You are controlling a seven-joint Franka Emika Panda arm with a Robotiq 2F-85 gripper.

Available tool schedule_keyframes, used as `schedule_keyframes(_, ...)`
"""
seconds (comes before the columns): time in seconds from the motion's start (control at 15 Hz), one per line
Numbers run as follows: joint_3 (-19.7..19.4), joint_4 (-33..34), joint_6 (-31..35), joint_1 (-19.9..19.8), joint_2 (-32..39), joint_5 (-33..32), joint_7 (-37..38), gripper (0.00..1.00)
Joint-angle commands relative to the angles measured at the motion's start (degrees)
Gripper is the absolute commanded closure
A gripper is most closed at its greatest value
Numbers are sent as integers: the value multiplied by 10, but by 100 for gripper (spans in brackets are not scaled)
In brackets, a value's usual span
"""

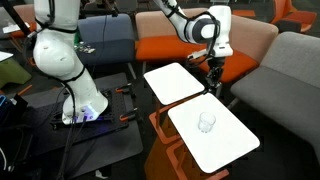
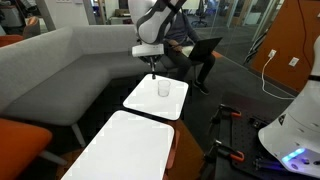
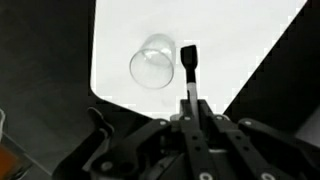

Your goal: Take the pen out of the cup and put it on the table on the left

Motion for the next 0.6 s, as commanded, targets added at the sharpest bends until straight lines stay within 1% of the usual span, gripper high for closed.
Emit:
schedule_keyframes(0.0, 90, 16, -61, -50, 0, 57, -86, 97)
schedule_keyframes(0.13, 126, 28, -96, -54, 19, 82, -123, 97)
schedule_keyframes(0.27, 154, 41, -125, -46, 43, 91, -153, 97)
schedule_keyframes(0.4, 169, 55, -133, -27, 71, 86, -162, 97)
schedule_keyframes(0.53, 187, 72, -134, -14, 103, 95, -166, 97)
